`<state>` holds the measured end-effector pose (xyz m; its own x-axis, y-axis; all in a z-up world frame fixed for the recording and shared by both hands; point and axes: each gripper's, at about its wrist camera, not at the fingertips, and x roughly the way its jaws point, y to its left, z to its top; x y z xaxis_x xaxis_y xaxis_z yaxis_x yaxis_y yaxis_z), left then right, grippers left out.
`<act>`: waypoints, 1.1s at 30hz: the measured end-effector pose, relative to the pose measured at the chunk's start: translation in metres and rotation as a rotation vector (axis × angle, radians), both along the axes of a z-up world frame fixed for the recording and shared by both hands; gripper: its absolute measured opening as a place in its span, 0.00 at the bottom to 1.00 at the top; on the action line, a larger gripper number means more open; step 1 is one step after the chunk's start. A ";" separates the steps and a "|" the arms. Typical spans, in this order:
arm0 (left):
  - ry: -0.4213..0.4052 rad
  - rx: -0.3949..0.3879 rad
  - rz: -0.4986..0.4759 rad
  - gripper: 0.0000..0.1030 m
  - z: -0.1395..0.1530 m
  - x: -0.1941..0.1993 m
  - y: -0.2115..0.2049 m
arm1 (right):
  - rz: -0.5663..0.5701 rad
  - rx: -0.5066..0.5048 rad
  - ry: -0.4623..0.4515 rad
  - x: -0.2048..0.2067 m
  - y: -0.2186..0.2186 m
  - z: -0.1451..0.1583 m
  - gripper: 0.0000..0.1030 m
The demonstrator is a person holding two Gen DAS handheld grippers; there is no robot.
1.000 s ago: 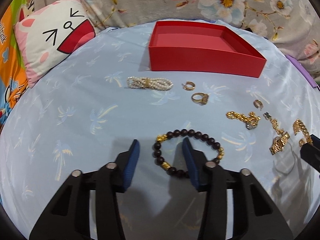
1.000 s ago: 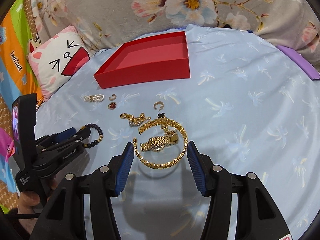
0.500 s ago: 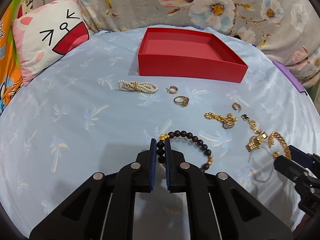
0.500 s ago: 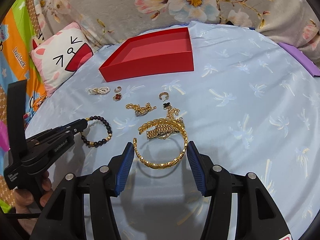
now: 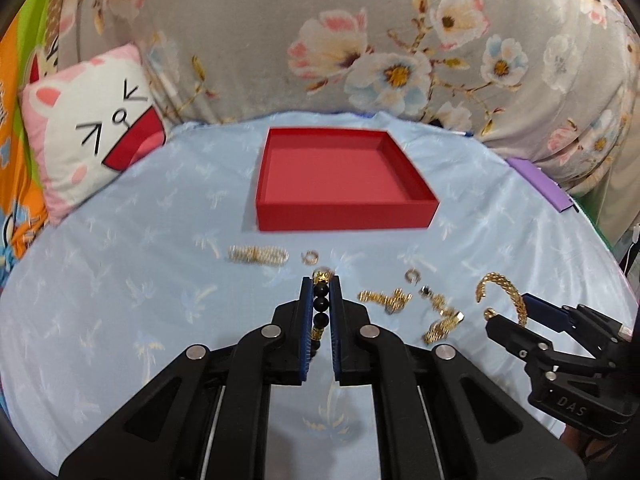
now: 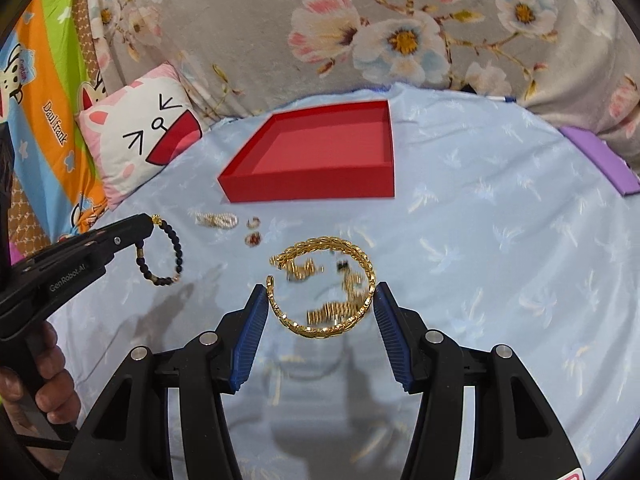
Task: Organize jewelry
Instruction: 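Carry both bracelets into the red box and open both tools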
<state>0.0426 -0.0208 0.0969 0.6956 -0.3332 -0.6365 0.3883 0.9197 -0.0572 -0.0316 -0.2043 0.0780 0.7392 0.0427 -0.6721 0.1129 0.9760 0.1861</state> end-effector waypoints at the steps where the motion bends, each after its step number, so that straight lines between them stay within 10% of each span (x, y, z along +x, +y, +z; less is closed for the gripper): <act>1: -0.015 0.000 -0.008 0.07 0.007 0.004 -0.003 | 0.004 0.004 -0.011 0.004 -0.002 0.006 0.52; 14: -0.164 -0.029 -0.001 0.07 0.071 0.114 -0.044 | 0.022 0.046 -0.072 0.135 -0.046 0.055 0.52; 33: -0.045 0.026 0.013 0.07 0.009 0.303 -0.105 | -0.031 -0.020 0.090 0.331 -0.082 0.005 0.52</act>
